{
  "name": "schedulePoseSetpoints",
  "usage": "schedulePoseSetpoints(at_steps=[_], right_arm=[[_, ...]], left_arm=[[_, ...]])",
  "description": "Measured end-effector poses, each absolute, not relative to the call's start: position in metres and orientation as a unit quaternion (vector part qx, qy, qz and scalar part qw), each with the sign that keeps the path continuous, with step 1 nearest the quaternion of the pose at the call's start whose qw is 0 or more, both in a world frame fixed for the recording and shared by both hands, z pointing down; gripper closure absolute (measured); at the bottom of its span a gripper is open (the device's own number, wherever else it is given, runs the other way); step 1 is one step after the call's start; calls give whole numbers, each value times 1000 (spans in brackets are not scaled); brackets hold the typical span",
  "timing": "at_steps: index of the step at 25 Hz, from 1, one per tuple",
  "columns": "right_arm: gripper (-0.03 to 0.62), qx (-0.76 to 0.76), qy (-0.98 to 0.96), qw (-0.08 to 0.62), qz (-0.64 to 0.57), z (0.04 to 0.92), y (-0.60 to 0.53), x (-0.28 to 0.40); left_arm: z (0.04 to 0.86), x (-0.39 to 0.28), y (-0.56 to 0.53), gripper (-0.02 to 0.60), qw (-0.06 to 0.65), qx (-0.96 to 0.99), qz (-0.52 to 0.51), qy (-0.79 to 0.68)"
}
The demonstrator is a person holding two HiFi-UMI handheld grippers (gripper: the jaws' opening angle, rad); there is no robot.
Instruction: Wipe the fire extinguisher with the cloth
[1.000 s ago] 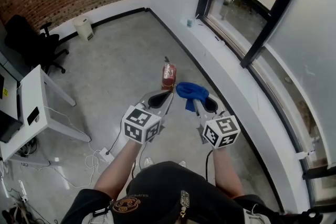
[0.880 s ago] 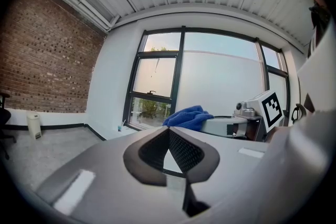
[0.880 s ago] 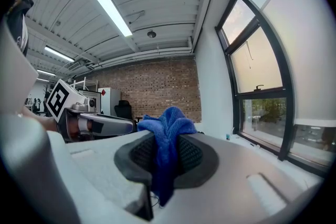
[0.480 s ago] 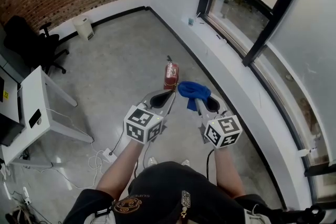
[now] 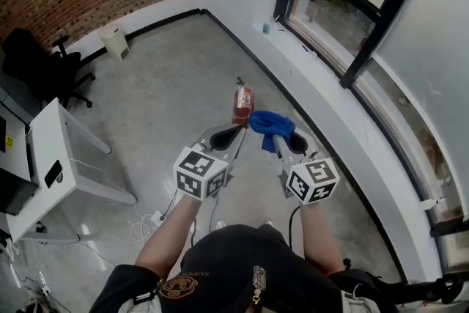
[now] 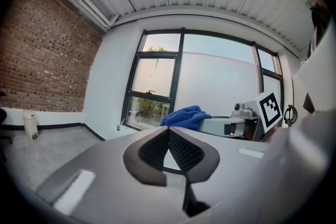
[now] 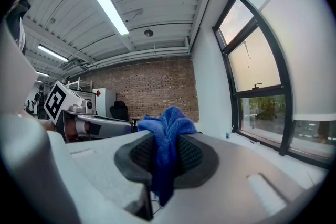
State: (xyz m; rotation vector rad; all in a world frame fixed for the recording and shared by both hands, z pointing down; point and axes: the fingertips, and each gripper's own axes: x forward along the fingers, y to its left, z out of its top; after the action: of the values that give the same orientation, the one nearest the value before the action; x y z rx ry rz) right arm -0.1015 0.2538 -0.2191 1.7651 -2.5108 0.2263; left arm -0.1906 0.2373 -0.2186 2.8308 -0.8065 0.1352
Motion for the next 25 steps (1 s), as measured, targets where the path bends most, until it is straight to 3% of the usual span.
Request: schedulePoseSetpoints(at_steps=[13, 25], right_arm=[[540, 574, -814, 41, 79, -209, 235, -138], [540, 561, -820, 41, 101, -190, 193, -111]], left_arm=[[-206, -231, 218, 577, 106, 954, 50, -277], [-186, -208, 179, 577, 124, 946, 66, -292]])
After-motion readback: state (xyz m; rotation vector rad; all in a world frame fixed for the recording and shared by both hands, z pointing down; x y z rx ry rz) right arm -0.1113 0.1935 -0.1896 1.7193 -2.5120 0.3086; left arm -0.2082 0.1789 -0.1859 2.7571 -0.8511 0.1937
